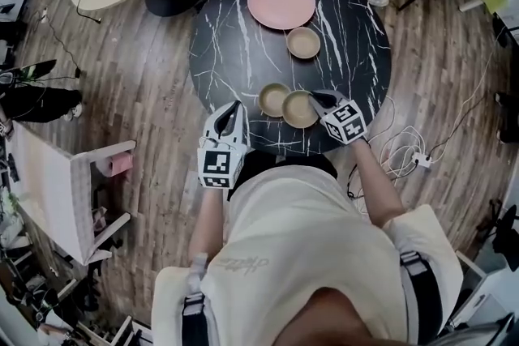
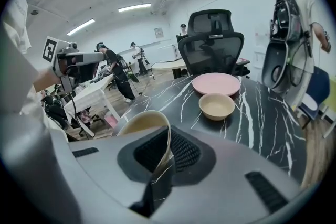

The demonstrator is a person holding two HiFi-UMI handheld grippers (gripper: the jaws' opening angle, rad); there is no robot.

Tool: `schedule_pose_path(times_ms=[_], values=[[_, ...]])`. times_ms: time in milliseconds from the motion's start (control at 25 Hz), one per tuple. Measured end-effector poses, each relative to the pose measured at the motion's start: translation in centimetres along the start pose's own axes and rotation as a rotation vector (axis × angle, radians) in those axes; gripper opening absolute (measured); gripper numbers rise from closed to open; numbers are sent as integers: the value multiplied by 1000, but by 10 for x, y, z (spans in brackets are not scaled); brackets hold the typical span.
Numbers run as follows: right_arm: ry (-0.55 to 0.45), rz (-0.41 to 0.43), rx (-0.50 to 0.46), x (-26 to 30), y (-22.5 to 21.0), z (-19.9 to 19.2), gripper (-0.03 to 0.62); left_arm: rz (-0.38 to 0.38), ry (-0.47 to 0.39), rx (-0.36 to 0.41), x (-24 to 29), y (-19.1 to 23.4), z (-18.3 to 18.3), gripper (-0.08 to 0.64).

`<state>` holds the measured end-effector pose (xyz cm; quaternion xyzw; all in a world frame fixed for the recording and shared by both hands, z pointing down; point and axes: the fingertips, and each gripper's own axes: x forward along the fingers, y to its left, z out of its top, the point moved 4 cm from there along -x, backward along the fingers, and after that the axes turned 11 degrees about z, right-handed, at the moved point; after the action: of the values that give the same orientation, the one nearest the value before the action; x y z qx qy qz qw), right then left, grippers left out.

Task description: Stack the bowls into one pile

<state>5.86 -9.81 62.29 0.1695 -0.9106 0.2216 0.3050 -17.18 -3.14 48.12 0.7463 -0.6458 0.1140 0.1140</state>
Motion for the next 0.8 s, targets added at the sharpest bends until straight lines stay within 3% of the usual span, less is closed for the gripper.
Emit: schedule_pose_path(times_ms=[80, 200, 800], values=[[4, -8, 9, 6, 1, 2, 23, -39, 4, 41, 2, 2, -2, 17], [6, -21, 23, 14, 4, 6, 23, -91, 5, 7, 8, 9, -2, 17], [-5, -83, 124, 51, 16, 10, 23, -217, 34, -11, 52, 42, -25, 17]])
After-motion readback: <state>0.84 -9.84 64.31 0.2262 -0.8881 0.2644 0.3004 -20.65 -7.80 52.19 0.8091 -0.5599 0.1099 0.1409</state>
